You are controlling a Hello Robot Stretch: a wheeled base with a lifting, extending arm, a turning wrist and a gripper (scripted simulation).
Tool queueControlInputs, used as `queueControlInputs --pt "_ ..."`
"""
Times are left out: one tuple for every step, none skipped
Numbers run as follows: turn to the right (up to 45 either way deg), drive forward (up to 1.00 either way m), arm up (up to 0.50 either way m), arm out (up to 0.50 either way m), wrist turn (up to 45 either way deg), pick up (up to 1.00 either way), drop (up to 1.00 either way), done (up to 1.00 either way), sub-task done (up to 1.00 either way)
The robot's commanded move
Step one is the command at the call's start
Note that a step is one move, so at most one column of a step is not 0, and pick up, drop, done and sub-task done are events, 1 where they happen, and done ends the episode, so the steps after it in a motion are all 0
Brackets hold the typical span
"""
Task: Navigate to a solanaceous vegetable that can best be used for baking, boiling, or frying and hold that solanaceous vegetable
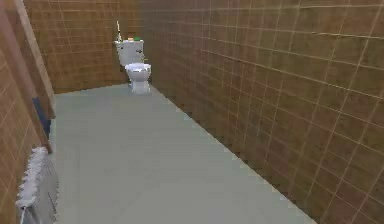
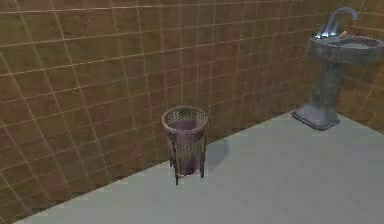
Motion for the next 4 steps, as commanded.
queueControlInputs --pt "45.0 0.00 0.00 0.00 0.0 0.00 0.00 0.00 0.00" --pt "15.0 0.00 0.00 0.00 0.0 0.00 0.00 0.00 0.00" --pt "0.0 0.25 0.00 0.00 0.0 0.00 0.00 0.00 0.00" --pt "-45.0 0.00 0.00 0.00 0.0 0.00 0.00 0.00 0.00"
